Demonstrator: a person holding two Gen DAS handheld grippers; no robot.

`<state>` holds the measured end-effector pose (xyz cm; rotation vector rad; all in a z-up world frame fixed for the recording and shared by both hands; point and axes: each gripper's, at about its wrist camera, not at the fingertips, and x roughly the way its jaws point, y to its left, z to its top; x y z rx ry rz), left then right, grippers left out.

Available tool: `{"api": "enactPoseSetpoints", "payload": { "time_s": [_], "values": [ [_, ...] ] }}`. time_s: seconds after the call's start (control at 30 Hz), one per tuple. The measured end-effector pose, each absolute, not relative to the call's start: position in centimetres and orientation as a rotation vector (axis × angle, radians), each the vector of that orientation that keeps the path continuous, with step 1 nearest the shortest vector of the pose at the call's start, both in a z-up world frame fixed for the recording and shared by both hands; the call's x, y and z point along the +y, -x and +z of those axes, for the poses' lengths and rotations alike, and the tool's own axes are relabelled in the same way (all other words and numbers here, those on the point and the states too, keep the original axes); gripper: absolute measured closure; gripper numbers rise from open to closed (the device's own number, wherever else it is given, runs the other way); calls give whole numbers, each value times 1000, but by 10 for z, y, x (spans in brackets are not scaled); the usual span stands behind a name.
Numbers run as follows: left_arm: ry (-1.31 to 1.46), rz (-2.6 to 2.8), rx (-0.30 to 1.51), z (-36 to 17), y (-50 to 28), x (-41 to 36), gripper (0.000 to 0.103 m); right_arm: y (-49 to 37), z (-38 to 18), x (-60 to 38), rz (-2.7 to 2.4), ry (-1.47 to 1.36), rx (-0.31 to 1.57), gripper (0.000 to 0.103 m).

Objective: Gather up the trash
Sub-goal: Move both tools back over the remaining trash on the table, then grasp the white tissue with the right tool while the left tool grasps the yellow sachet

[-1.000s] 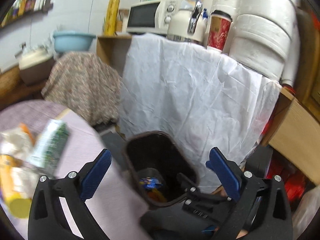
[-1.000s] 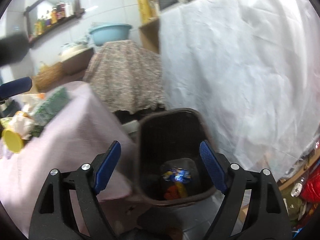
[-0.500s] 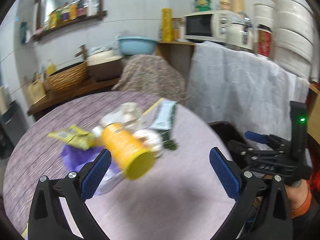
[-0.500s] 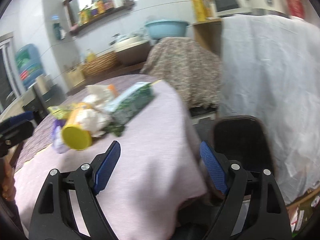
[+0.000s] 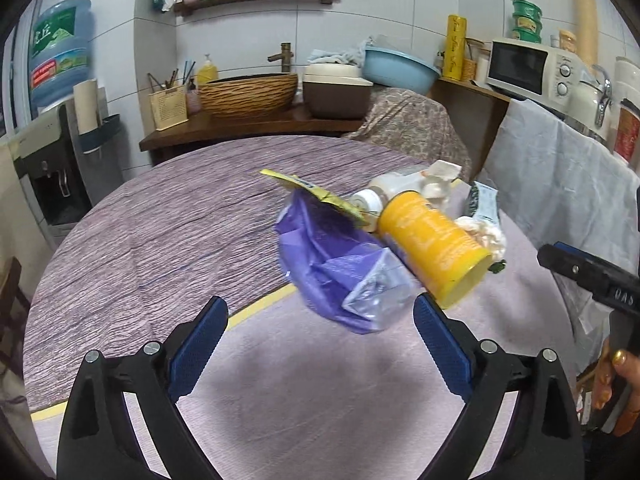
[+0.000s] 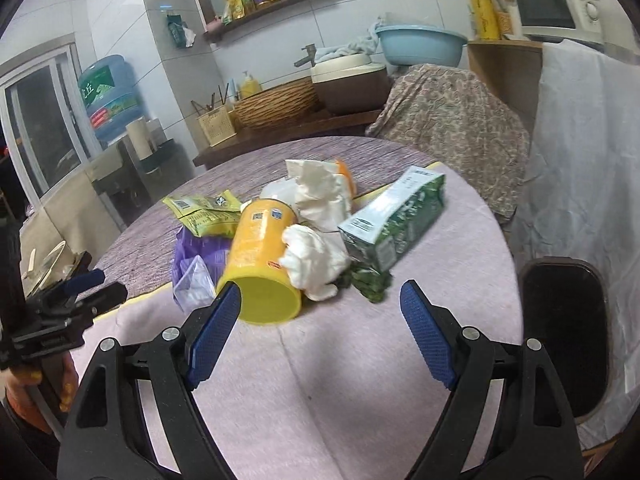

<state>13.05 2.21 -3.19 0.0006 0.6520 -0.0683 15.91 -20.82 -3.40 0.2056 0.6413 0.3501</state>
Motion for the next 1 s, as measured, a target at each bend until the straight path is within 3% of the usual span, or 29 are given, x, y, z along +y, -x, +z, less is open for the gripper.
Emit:
{"api": "enactPoseSetpoints", "payload": {
  "time_s": [0.1,0.4,0.47,0.57,0.87,1.0],
  "values": [
    [-10,-47,650,-36,-131,32,10,-176,-33,-196,355,-202,654,23],
    [43,-68,698,-35,-155,49,10,-210,-46,-176,320,-159,716,49],
    [53,-57,707,-34,-163,52,10,-210,-48,-176,313,-149,711,71],
    [69,-61,710,-31,-175,56,10,-209,-50,-178,327,-150,716,81],
    [270,-105,779,-22,-233,79,11,-190,-45,-178,319,-81,651,86],
    [394,-123,816,-24,-255,90,23,-181,-42,-178,306,-41,627,86]
  ]
}}
